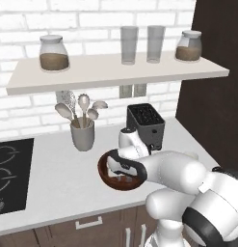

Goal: Grab a lemon wedge from the fridge and one ice cube from the ice bowl, and put them in the glass of lemonade.

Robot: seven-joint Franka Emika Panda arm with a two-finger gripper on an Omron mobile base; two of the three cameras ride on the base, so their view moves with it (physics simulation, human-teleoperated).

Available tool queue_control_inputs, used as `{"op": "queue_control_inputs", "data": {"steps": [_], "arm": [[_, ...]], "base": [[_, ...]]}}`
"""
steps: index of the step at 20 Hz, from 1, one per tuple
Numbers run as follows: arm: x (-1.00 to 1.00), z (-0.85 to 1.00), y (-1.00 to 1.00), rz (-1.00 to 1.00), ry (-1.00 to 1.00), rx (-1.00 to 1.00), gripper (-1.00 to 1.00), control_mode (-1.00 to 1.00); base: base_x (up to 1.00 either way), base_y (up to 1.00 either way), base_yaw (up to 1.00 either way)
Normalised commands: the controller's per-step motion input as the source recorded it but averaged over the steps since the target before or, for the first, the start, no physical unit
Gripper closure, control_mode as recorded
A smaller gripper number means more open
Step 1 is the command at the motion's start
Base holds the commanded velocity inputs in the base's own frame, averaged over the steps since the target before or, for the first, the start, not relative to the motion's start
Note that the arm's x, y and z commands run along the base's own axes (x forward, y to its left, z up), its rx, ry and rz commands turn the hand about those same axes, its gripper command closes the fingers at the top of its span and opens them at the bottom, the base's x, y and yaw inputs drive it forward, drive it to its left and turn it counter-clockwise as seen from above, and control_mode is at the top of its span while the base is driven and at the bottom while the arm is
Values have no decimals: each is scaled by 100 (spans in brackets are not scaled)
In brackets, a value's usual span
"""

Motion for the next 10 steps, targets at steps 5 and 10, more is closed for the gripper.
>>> {"op": "queue_control_inputs", "data": {"steps": [5,10], "arm": [[1,-23,0,0,0,0,100,-100],[1,-19,0,0,0,0,100,-100]], "base": [[0,0,0],[0,0,0]]}}
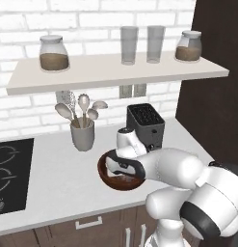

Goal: Grab a lemon wedge from the fridge and one ice cube from the ice bowl, and put them in the glass of lemonade.

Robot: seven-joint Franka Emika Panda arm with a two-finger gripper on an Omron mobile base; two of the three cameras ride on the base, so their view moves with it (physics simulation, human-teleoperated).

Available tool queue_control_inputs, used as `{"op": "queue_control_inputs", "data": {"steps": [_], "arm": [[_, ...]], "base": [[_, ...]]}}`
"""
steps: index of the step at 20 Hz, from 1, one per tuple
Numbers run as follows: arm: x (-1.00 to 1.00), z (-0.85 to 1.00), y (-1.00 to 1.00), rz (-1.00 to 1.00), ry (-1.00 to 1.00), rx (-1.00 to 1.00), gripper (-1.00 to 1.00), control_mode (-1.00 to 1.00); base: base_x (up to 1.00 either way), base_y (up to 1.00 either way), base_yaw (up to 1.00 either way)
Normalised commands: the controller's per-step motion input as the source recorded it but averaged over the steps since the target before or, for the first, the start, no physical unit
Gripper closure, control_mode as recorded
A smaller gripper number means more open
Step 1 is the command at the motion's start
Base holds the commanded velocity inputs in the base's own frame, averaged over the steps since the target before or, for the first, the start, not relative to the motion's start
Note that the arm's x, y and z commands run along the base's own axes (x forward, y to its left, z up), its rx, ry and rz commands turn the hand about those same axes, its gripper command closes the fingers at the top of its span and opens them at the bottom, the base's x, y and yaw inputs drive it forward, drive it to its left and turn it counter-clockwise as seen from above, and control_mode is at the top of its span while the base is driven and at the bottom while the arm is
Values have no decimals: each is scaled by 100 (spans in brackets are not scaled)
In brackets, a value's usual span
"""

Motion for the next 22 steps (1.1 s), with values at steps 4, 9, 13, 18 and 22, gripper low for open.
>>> {"op": "queue_control_inputs", "data": {"steps": [4,9,13,18,22], "arm": [[3,-6,0,0,-1,0,100,-100],[-4,9,0,0,-3,0,100,-100],[-28,68,-12,0,-24,0,100,-100],[-36,82,-19,0,-19,0,100,-100],[-32,74,-29,0,-7,0,100,-100]], "base": [[0,0,0],[0,0,0],[0,0,0],[0,0,0],[0,0,0]]}}
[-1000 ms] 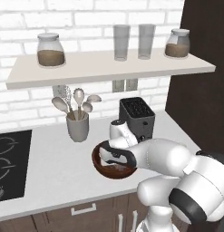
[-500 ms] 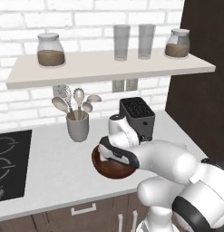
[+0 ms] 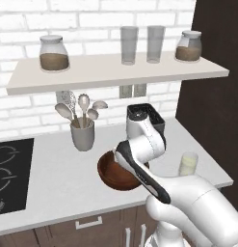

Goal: Grab a lemon wedge from the fridge and one ice cube from the ice bowl, and put them in the glass of lemonade.

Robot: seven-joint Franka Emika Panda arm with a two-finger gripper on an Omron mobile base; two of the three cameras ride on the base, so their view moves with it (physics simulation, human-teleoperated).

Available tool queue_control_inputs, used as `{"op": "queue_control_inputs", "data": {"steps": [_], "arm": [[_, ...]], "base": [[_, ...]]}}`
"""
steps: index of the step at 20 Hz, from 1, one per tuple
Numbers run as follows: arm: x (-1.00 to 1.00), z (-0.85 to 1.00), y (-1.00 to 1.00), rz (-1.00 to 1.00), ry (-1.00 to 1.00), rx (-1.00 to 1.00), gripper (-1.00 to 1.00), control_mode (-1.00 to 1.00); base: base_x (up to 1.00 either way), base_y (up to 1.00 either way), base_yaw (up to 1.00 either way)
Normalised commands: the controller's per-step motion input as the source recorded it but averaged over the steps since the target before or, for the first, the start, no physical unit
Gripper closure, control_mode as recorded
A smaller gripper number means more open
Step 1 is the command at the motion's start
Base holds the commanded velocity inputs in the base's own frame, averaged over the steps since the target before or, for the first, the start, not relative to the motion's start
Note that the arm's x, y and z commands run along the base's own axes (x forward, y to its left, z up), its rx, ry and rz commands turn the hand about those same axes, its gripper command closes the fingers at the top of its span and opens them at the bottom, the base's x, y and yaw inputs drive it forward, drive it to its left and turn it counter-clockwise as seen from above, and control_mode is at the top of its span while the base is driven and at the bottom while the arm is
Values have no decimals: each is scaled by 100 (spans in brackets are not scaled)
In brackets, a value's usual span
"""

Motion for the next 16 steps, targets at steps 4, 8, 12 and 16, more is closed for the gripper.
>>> {"op": "queue_control_inputs", "data": {"steps": [4,8,12,16], "arm": [[-22,68,-53,0,-2,-9,100,-100],[-20,57,-68,0,-1,-18,100,-100],[-22,46,-82,0,0,-20,100,-100],[-24,29,-98,0,4,-17,100,-100]], "base": [[0,0,0],[0,0,0],[0,0,0],[0,0,0]]}}
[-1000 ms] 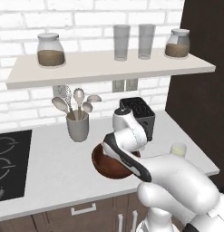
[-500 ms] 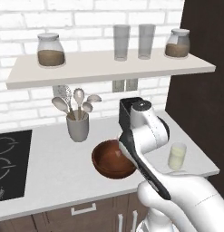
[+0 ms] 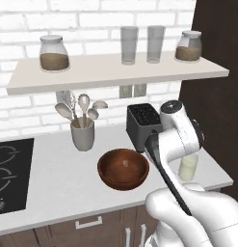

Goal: Grab a lemon wedge from the fridge and one ice cube from the ice bowl, and put them in the glass of lemonade.

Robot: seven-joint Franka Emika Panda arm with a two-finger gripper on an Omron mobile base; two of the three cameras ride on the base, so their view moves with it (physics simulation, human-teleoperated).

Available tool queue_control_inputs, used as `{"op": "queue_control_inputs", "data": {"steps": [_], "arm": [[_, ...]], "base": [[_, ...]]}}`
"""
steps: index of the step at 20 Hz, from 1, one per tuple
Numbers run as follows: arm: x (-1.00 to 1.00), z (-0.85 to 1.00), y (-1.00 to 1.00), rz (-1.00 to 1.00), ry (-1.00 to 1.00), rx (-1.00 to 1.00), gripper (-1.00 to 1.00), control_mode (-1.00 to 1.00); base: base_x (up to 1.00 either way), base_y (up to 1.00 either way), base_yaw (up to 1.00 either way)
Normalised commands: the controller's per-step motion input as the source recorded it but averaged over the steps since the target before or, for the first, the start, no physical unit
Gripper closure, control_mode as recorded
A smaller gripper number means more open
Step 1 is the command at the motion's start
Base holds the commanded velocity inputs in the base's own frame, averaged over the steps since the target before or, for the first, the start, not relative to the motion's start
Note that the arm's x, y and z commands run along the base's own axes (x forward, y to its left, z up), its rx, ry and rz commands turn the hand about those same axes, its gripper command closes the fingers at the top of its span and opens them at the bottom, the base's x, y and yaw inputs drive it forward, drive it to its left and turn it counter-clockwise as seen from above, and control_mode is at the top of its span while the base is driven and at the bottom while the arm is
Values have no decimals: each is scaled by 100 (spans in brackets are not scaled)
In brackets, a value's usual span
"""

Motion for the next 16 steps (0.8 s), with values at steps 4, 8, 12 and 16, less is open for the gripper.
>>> {"op": "queue_control_inputs", "data": {"steps": [4,8,12,16], "arm": [[-11,3,-97,-1,11,-14,100,-100],[14,0,-71,-1,10,-10,100,-100],[51,0,-26,0,2,-6,100,-100],[46,-13,0,0,1,-7,100,-100]], "base": [[0,0,0],[0,0,0],[0,0,0],[0,0,0]]}}
